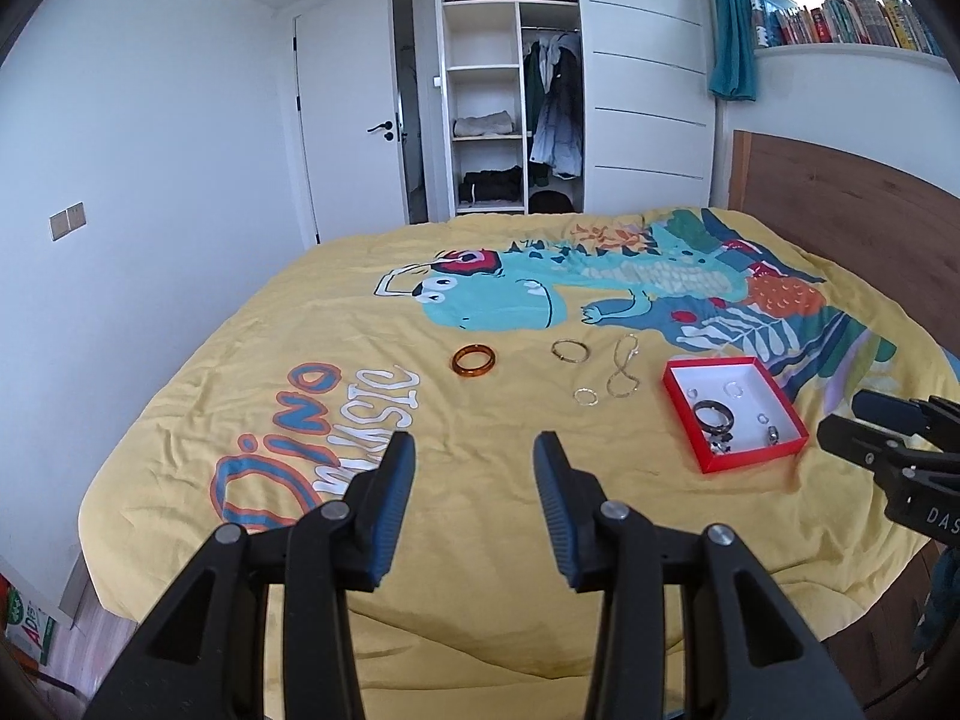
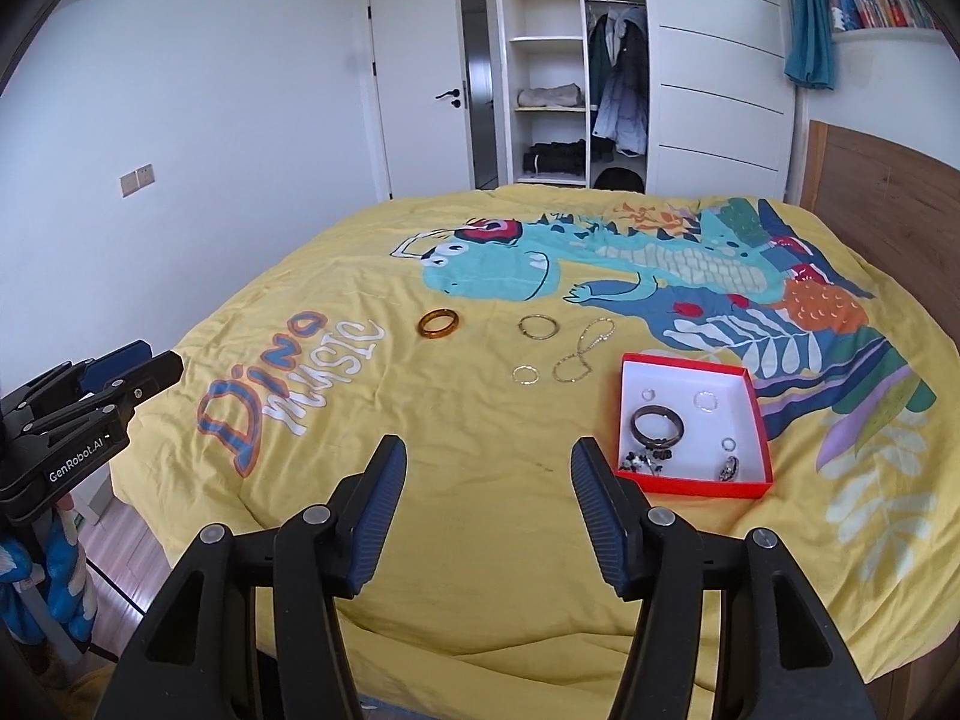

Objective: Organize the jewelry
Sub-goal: 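Lift both tools away from the red box, then grasp the twisted silver hoop with the left tool while the right tool grasps the silver chain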

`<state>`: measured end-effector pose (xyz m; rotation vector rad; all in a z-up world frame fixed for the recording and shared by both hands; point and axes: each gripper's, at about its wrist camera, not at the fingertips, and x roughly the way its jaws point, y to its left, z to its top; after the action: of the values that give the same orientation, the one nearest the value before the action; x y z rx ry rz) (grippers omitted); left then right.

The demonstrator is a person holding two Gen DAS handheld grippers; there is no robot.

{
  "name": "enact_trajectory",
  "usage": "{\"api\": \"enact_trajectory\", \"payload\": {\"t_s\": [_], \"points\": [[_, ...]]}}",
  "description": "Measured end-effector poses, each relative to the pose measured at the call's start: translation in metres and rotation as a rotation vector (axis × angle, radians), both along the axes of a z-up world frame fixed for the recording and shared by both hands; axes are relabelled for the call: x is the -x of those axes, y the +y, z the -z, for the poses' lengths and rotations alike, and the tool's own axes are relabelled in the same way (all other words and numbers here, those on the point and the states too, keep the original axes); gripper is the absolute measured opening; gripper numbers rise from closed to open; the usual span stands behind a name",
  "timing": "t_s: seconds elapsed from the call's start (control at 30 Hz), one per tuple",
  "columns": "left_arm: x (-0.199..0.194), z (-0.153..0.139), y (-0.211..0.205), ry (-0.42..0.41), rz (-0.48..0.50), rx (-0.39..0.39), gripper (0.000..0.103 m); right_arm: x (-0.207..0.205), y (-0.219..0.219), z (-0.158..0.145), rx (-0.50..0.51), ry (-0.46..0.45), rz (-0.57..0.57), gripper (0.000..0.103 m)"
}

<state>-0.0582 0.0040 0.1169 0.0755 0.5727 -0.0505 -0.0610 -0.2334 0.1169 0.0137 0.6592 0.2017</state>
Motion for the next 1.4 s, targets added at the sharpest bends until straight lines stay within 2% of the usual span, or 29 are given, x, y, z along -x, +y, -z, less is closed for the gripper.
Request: {"api": "enact_trajectory", "payload": {"t_s": [0.43,0.53,0.7,1.0,1.13,1.4], "points": [[-0.048,0.029,-0.006,0.098,0.005,-0.003,0.040,-0.040,0.000,0.023,-0.020,0.060,-0.005,0.057],[-0.063,0.037,-0.009,0.124,0.006,-0.006,0.046,-0.056,-0.002,0.029,-0.025,0.077,-0.005,0.057],[-0.095,0.054,-0.020,0.169,0.012,-0.014,0.047,-0.086,-0.009,0.044,-0.030,0.110,-0.005,0.057],[-0.158,0.101,-0.033,0.272,0.032,-0.003,0.047,-0.144,-0.017,0.081,-0.043,0.183,-0.003,0.057],[-0.190,0.124,-0.045,0.301,0.071,-0.006,0.047,-0.173,-0.022,0.097,-0.049,0.209,0.005,0.057],[-0.272,0.170,-0.082,0.366,0.216,0.071,0.047,-0.259,-0.030,0.123,-0.029,0.251,0.000,0.057]]}}
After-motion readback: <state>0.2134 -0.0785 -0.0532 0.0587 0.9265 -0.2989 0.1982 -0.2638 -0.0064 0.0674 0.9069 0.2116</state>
